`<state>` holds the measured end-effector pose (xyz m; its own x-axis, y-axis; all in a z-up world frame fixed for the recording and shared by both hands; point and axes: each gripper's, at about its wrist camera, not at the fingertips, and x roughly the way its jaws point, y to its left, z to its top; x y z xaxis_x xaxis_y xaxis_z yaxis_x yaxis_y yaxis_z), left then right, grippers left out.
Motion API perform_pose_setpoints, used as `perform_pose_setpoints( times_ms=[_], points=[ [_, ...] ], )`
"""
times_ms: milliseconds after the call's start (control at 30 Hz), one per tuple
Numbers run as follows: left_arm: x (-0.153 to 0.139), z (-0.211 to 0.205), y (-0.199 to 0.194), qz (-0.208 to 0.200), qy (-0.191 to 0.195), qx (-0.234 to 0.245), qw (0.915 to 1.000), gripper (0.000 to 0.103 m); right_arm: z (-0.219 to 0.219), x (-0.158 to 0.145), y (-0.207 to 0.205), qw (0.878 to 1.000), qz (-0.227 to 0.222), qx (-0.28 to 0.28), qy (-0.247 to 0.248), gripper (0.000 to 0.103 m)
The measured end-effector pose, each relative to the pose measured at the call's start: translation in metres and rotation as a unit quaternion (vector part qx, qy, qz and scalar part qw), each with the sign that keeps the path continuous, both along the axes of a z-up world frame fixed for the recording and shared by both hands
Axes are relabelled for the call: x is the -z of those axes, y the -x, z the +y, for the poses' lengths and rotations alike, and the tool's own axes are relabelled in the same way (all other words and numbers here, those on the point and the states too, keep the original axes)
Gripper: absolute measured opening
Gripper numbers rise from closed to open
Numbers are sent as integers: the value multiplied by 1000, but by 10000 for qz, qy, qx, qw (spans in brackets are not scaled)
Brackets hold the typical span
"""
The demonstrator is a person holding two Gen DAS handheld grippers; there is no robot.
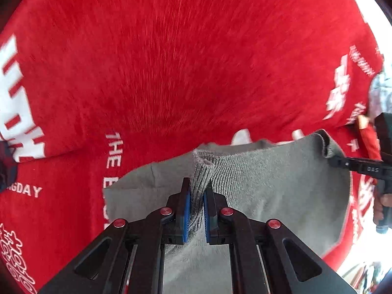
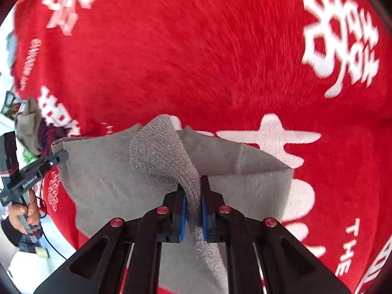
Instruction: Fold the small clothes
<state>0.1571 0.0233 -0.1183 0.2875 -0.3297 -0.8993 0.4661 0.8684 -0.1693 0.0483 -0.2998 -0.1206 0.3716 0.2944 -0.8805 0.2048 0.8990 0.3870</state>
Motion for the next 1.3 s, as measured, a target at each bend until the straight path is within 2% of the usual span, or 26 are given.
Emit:
perform_pose_setpoints(
  times_ms=[100, 200, 233, 267, 333, 400, 433, 500, 567, 633, 667, 700, 767, 833, 933, 967, 1000, 1033, 1133, 1167, 1200, 1233, 1300],
  points=[
    [36, -8, -13, 191, -289, -111, 9993, 11, -12, 43, -13, 9988, 357, 239, -223, 11],
    [62, -7, -21, 289, -625, -303, 9972, 11, -23, 70, -15, 9959, 576, 483, -500, 11],
    [68, -5, -26, 194, -928, -465, 9944, 11, -26, 74, -16, 9954, 582, 537, -540, 11],
    [71, -2, -29, 167, -1076, -561, 9925, 11, -30, 75, -16, 9951, 551, 600, -555, 11],
    [75, 14, -36, 218, -1197, -840, 9890, 11, -42, 73, -17, 9947, 596, 797, -244, 11],
    [72, 28, -43, 216, -1475, -1145, 9822, 11, -55, 70, -16, 9915, 690, 1096, -118, 11],
    [67, 33, -44, 249, -1513, -1204, 9808, 11, -66, 66, -14, 9889, 715, 1300, -79, 11],
    [54, 39, -41, 308, -1315, -1167, 9839, 11, -77, 55, -9, 9878, 565, 1423, -267, 13],
    [40, 39, -33, 381, -1054, -1010, 9886, 11, -76, 47, -6, 9900, 401, 1244, -527, 13],
    [37, 33, -28, 515, -888, -884, 9908, 11, -68, 47, -7, 9919, 422, 945, -739, 26],
    [40, 28, -27, 598, -853, -872, 9907, 11, -63, 49, -7, 9929, 489, 821, -712, 54],
    [44, 26, -27, 668, -854, -897, 9901, 11, -58, 51, -9, 9938, 519, 726, -657, 71],
    [54, 20, -30, 770, -943, -1048, 9870, 11, -52, 60, -15, 9942, 601, 609, -658, 70],
    [58, 12, -31, 818, -920, -1176, 9854, 11, -47, 63, -20, 9938, 683, 715, -508, 70],
    [57, -3, -22, 733, -940, -1120, 9865, 11, -42, 52, -24, 9975, 280, 568, -319, 63],
    [58, -5, -20, 703, -980, -1100, 9866, 11, -36, 46, -24, 9985, 159, 403, -344, 45],
    [59, -7, -19, 690, -1014, -1087, 9865, 11, -29, 44, -24, 9986, 133, 251, -451, 17],
    [62, -9, -17, 695, -1053, -1092, 9860, 11, -23, 46, -26, 9983, 198, 99, -546, 9],
    [80, -6, -18, 778, -1359, -1189, 9805, 11, -12, 67, -31, 9975, 581, -95, -380, 9],
    [84, -5, -18, 735, -1438, -1182, 9798, 11, -15, 77, -31, 9968, 715, -19, -352, 8],
    [84, -4, -18, 669, -1441, -1171, 9803, 11, -23, 84, -30, 9963, 726, 127, -437, 2],
    [82, -3, -18, 625, -1474, -1151, 9804, 11, -34, 87, -27, 9954, 674, 362, -571, 2],
    [79, 0, -19, 587, -1578, -1161, 9789, 11, -46, 85, -23, 9946, 684, 598, -506, 2]
  ],
)
